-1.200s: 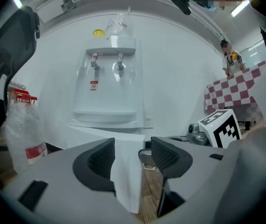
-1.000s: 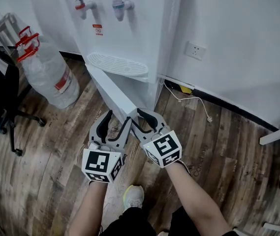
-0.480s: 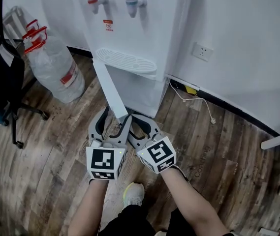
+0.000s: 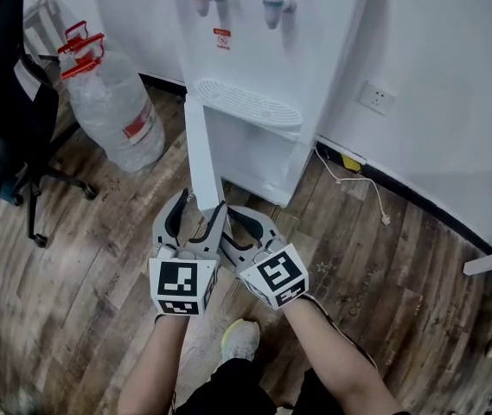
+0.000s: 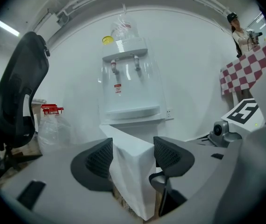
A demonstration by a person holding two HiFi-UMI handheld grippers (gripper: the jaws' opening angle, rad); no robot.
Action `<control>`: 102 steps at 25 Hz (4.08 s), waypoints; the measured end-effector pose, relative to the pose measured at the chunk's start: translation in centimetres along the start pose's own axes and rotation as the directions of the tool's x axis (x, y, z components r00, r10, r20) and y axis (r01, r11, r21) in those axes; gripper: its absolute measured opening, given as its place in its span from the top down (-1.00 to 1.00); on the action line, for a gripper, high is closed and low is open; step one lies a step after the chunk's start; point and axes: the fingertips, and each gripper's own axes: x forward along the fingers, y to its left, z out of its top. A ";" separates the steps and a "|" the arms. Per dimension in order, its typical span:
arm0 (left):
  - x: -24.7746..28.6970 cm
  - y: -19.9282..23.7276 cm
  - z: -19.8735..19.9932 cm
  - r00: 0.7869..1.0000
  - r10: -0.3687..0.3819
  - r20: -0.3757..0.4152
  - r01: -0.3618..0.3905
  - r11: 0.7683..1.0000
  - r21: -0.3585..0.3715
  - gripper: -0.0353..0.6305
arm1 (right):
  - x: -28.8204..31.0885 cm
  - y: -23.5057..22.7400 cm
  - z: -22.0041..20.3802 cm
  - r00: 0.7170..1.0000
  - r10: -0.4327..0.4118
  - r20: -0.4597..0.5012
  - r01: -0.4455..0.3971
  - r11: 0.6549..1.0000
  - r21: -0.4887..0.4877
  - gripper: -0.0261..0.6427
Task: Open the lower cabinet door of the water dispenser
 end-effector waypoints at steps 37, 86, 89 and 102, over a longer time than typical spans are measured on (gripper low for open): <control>-5.4 16.0 -3.0 0.967 0.252 -0.039 -0.250 0.967 0.041 0.10 | 0.7 1.9 2.3 0.996 0.063 0.063 -0.064 0.998 0.015 0.75; -1.5 27.9 -4.5 0.906 0.387 -0.171 -0.352 0.914 0.203 0.19 | -2.8 -2.2 2.7 0.998 0.009 0.063 -0.013 0.998 0.063 0.83; -1.9 27.0 -4.2 0.909 0.384 -0.163 -0.350 0.914 0.204 0.19 | -3.1 -2.2 2.9 0.998 0.007 0.070 -0.012 0.998 0.067 0.83; -2.1 18.0 -2.0 0.959 0.259 -0.115 -0.241 0.960 0.144 0.60 | -5.5 -2.0 4.5 0.996 -0.023 0.090 0.018 0.998 0.065 0.85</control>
